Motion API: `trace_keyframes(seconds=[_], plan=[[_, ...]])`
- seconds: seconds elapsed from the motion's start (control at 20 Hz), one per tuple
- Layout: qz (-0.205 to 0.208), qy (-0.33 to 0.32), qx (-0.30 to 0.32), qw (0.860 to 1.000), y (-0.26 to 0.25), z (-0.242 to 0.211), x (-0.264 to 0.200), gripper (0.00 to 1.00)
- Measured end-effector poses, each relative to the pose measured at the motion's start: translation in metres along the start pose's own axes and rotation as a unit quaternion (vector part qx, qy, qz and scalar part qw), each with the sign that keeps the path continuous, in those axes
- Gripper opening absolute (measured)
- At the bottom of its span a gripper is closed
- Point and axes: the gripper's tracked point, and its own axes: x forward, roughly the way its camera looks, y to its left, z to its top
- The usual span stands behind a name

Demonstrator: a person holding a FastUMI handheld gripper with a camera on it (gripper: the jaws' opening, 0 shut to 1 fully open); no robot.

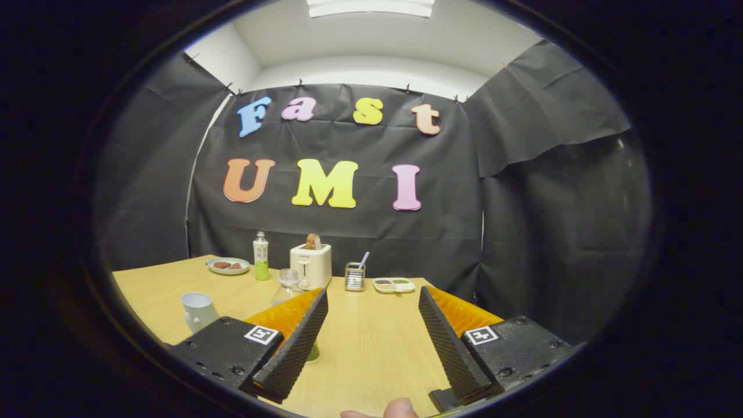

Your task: Take the bottle from table, then pour the juice into the cup, finally place the bottle on the coaster

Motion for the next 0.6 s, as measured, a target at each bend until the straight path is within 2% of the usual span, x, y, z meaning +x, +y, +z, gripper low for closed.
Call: trace_keyframes(seconds=[0.2, 0.6], plan=[[0.014, 0.020, 0.039, 0.999, 0.000, -0.008, 0.007, 1.00], [0.026, 0.016, 0.015, 0.999, 0.006, -0.004, -0.003, 1.00]])
